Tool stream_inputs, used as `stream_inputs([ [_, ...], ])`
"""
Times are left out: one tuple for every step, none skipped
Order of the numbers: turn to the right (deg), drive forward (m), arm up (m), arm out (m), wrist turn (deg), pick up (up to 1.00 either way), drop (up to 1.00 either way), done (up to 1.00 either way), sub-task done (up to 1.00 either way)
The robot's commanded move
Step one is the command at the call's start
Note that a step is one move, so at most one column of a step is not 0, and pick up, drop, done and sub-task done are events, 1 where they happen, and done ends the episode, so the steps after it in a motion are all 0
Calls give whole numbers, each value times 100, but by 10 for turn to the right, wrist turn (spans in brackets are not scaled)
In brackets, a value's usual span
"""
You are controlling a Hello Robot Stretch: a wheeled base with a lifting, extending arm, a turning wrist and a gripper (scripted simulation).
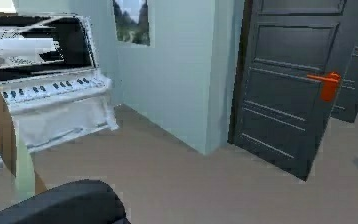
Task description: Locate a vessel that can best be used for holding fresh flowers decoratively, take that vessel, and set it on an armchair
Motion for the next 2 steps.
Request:
stream_inputs([
  [-450,0,0,0,0,0,0,0,0],
  [-450,0,0,0,0,0,0,0,0],
])
